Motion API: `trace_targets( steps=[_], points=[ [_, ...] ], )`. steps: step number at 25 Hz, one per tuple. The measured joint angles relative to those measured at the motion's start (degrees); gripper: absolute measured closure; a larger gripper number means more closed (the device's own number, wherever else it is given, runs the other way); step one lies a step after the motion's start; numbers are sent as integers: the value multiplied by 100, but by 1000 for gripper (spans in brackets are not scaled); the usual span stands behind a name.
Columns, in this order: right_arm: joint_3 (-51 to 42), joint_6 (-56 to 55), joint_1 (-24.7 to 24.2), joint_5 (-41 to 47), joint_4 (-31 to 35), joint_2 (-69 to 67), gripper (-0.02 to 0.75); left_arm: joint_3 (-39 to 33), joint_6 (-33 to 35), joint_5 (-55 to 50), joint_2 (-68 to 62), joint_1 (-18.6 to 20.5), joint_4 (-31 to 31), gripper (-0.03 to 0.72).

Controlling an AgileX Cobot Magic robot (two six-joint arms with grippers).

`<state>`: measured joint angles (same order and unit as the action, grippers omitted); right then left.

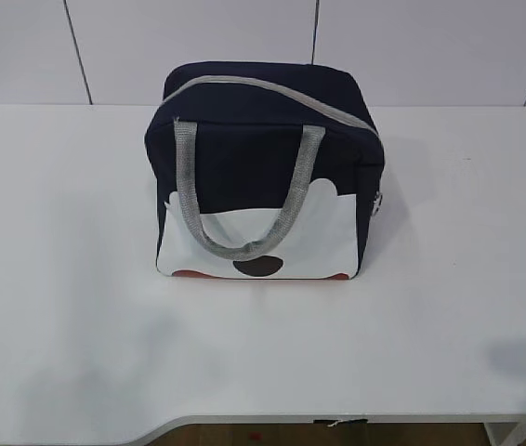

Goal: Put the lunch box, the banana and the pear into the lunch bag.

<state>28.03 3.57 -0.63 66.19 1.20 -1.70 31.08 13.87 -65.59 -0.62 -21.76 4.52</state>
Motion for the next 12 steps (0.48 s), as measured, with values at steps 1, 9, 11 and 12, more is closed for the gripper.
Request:
trace_targets(
  steps=[1, 9, 11, 12],
  points=[
    [0, 0, 0, 0, 0, 0, 339, -10, -10, 0, 0, 0, 0, 389],
    [0, 0, 0, -3, 0, 0, 339, -97, -10, 117, 0, 0, 0, 391],
    [0, 0, 0, -3, 0, 0, 339, -97, -10, 129, 0, 0, 0, 391],
    [0, 0, 0, -3, 0, 0, 339, -97, -10, 129, 0, 0, 0, 391]
  ],
)
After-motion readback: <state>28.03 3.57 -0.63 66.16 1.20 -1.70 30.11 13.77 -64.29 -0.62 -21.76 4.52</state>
